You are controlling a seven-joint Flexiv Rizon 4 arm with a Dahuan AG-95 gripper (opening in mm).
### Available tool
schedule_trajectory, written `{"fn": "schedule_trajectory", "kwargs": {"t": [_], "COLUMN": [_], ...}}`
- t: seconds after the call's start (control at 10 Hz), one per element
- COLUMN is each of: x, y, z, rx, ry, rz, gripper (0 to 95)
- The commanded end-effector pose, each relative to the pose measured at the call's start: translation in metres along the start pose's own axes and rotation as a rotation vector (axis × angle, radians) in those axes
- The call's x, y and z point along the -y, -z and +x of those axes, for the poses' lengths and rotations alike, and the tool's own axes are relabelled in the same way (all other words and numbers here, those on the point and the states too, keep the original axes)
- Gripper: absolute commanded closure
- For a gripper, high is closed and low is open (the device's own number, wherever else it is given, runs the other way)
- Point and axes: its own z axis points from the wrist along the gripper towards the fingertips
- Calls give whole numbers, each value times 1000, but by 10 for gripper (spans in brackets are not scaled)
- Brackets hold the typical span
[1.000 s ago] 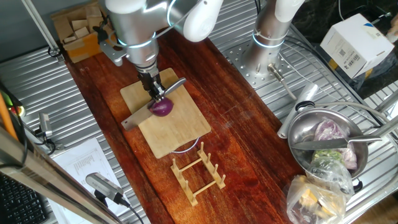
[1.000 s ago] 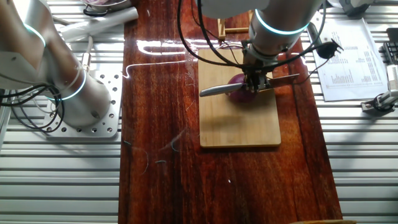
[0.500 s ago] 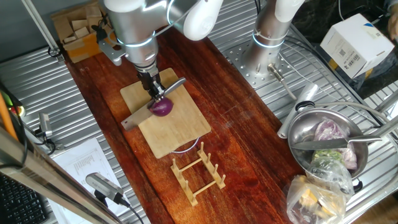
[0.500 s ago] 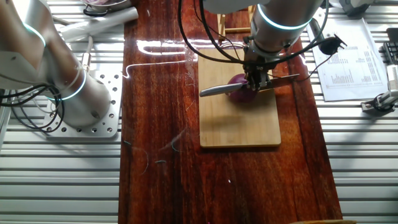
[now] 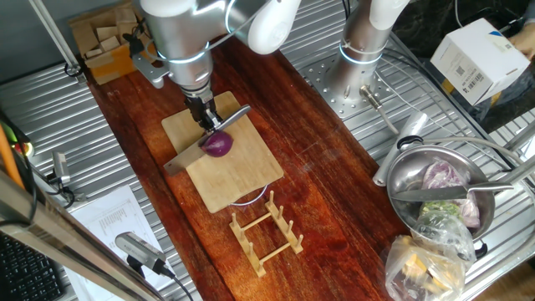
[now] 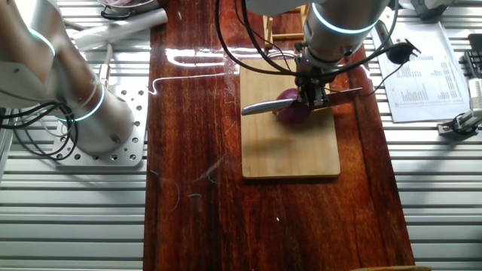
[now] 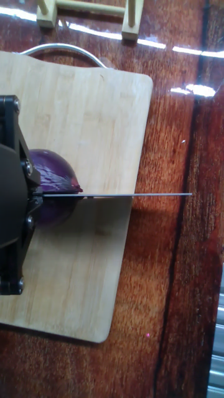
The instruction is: Chop the onions
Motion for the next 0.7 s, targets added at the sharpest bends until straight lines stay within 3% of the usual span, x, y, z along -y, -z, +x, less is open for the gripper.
{"fn": "schedule_trajectory", "kwargs": {"t": [0.1,0.7], "x": [0,1], "y": [0,1], "z": [-1,0], "rx": [-2,-4], "ry": [1,5], "rz": [9,15], "gripper": [950,950]}}
